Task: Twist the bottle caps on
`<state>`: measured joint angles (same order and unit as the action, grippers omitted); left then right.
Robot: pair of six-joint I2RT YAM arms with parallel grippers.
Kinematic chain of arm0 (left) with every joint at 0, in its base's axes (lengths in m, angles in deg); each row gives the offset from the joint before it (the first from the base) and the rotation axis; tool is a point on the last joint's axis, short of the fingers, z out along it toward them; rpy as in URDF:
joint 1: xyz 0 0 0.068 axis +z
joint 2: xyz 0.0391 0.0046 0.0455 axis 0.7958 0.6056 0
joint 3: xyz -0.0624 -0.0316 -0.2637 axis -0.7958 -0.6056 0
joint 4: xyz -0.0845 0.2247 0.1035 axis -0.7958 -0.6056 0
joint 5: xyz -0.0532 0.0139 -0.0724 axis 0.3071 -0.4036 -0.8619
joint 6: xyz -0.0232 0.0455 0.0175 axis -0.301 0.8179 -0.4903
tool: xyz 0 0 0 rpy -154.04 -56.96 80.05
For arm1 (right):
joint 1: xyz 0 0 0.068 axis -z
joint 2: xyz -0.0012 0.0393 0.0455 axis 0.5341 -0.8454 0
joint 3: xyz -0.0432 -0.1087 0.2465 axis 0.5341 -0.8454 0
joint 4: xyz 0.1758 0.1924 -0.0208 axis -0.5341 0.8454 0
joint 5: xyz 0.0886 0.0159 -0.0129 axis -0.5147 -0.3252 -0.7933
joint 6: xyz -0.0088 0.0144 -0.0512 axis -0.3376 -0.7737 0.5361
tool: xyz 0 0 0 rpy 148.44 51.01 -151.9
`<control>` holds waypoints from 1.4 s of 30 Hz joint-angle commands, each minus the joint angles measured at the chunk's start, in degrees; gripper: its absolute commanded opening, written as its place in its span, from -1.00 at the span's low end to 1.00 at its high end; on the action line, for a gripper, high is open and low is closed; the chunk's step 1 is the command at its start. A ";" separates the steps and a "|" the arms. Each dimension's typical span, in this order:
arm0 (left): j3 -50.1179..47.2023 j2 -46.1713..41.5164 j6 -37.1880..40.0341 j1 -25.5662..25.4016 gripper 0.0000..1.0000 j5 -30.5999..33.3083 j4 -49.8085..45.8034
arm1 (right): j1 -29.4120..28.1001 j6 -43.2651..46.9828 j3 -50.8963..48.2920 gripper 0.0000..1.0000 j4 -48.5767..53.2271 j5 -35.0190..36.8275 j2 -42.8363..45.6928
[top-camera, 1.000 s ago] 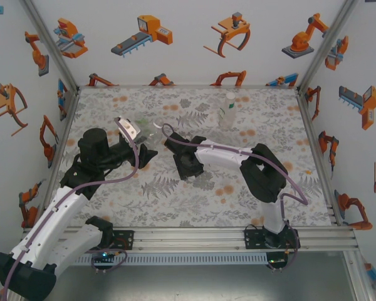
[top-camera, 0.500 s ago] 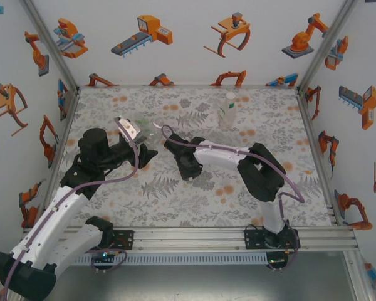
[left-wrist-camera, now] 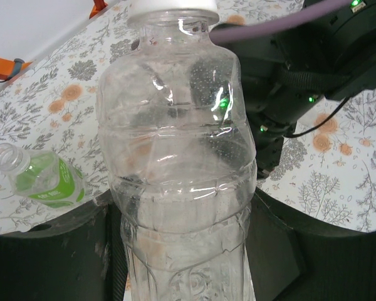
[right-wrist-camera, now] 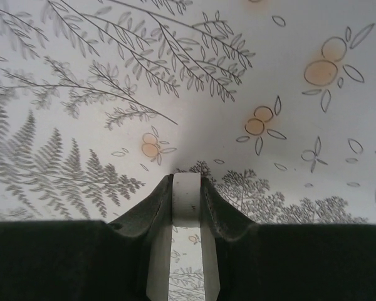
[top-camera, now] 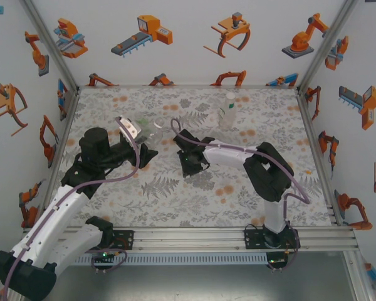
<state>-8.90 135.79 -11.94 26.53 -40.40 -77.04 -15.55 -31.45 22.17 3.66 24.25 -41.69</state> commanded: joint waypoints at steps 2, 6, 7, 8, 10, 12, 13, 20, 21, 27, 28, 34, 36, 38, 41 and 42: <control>0.56 0.08 -0.32 0.33 -0.80 -0.92 1.40 | 4.29 -5.61 -6.84 -0.52 -12.51 -11.01 1.24; 0.47 0.17 -0.30 0.36 -0.80 -0.69 1.59 | 8.18 -9.19 -12.34 -0.44 -17.70 -14.89 2.04; 0.47 0.28 -0.29 0.30 -0.80 -0.69 1.56 | 8.94 -9.73 -13.54 -0.40 -17.96 -14.97 2.31; 0.47 0.27 -0.38 0.31 -0.80 -0.68 1.59 | 9.68 -9.98 -14.76 -0.37 -17.81 -14.68 2.59; 0.47 0.33 -0.29 0.33 -0.80 -0.61 1.60 | 10.85 -10.35 -16.54 -0.33 -16.82 -13.39 3.24; 0.54 0.46 -0.24 0.35 -0.80 -0.70 1.56 | 11.68 -10.43 -17.93 -0.30 -15.48 -11.96 3.80; 0.61 0.51 -0.28 0.36 -0.80 -0.80 1.56 | 11.92 -10.47 -18.44 -0.29 -14.91 -11.42 4.12; 0.63 0.56 -0.34 0.29 -0.80 -0.79 1.41 | 11.76 -9.30 -17.39 -0.18 -11.69 -9.28 4.36; 0.64 0.55 -0.34 0.31 -0.80 -0.78 1.39 | 11.35 -8.54 -16.33 -0.14 -10.57 -8.80 4.28; 0.80 0.79 -0.21 0.28 -0.79 -0.79 1.03 | 7.45 -3.07 -7.13 -0.03 0.19 -1.46 1.03; 0.82 0.93 -0.19 0.33 -0.79 -0.79 0.94 | 6.73 -2.26 -5.67 -0.02 1.97 0.13 0.33; 0.82 0.93 -0.12 0.29 -0.80 -0.68 1.01 | 2.45 2.24 2.64 -0.02 11.58 9.50 -3.35; 0.82 1.10 -0.10 0.30 -0.80 -0.79 0.94 | 1.41 3.19 4.63 -0.03 14.00 12.32 -4.34; 0.91 1.22 -0.12 0.38 -0.79 -0.76 0.92 | 0.76 3.89 5.98 -0.05 15.31 14.06 -5.33; 0.91 1.41 -0.12 0.42 -0.79 -0.81 0.84 | 0.46 4.39 6.92 -0.10 15.91 14.62 -5.97; 0.89 1.44 -0.12 0.39 -0.79 -0.84 0.91 | 0.43 4.48 6.94 -0.11 15.73 14.38 -6.02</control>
<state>-8.90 137.19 -11.94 26.58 -40.36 -77.06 -15.31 -29.00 29.10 13.17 34.46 -45.25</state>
